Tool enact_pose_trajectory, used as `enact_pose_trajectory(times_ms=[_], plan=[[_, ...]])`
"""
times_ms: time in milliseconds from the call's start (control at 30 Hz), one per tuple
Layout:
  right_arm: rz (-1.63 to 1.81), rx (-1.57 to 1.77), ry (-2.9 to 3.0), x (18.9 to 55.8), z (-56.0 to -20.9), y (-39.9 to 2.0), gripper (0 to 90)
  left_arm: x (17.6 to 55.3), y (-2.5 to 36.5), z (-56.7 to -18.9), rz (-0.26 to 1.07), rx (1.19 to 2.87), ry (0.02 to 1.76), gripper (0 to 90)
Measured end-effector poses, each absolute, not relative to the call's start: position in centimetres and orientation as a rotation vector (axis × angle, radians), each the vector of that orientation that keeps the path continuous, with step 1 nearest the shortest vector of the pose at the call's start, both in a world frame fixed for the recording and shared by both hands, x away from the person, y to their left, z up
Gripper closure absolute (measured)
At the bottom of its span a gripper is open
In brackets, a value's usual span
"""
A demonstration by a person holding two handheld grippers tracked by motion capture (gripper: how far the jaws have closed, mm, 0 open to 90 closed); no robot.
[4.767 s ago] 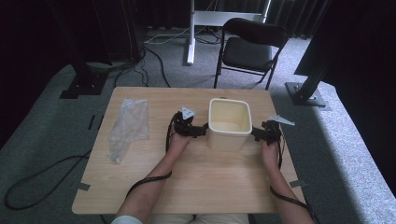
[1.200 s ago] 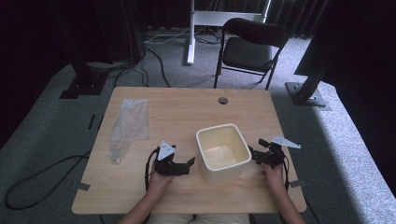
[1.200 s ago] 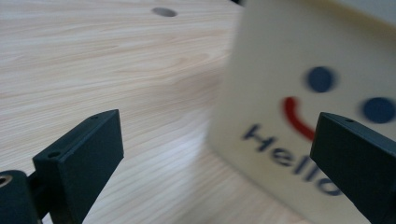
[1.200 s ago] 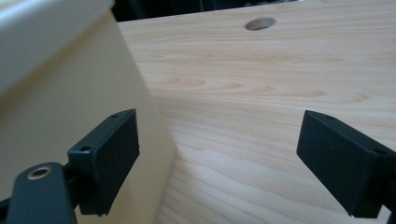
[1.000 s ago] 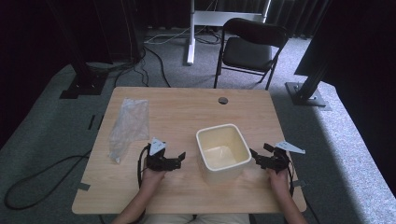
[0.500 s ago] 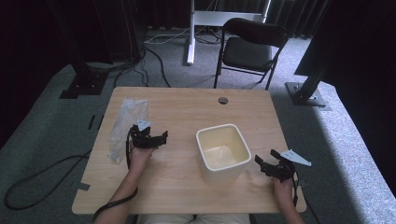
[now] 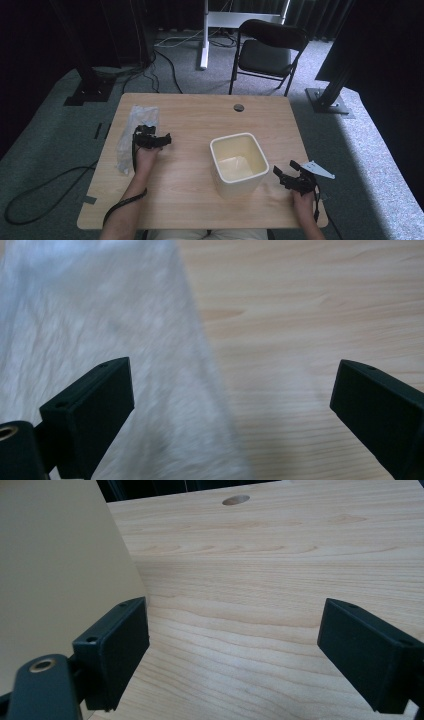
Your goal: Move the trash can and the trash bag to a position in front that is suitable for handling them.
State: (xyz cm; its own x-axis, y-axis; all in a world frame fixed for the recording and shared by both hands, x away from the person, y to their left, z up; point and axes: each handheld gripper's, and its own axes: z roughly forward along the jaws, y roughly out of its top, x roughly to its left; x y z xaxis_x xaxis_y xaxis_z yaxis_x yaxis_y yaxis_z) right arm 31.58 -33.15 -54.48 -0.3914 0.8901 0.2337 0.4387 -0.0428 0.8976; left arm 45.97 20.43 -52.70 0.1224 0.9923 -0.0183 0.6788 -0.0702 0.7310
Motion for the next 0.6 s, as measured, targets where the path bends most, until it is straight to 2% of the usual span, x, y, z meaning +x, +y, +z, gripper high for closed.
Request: enact_pose_trajectory(times_ms=[133, 167, 200, 267, 300, 467, 600], plan=[[1.433, 1.402, 1.814, 31.6, -54.5, -33.2, 12.6, 45.8, 21.1, -53.4, 0.718, 1.811, 1.664, 7.4], [1.436, 1.403, 1.814, 31.6, -54.5, -33.3, 12.6, 45.6, 21.1, -53.5, 0.734, 1.822, 1.65, 10.2], [1.439, 1.405, 1.813, 31.6, -54.5, -33.3, 12.6, 45.5, 21.1, -53.7, 0.747, 1.841, 1.653, 17.0], [1.441, 1.406, 1.812, 31.6, -54.5, -33.3, 12.6, 45.2, 21.1, -54.1, 0.744, 1.851, 1.662, 17.5], [1.439, 1.405, 1.813, 31.6, -54.5, -33.3, 12.6, 45.0, 21.2, -54.2, 0.732, 1.84, 1.644, 26.3], [1.441, 1.41, 1.816, 31.6, -54.5, -33.3, 12.6, 44.4, 21.3, -54.2, 0.722, 1.837, 1.605, 44.0], [1.45, 1.414, 1.817, 31.6, -54.6, -33.3, 12.7, 43.8, 21.3, -54.2, 0.709, 1.848, 1.565, 61.4]])
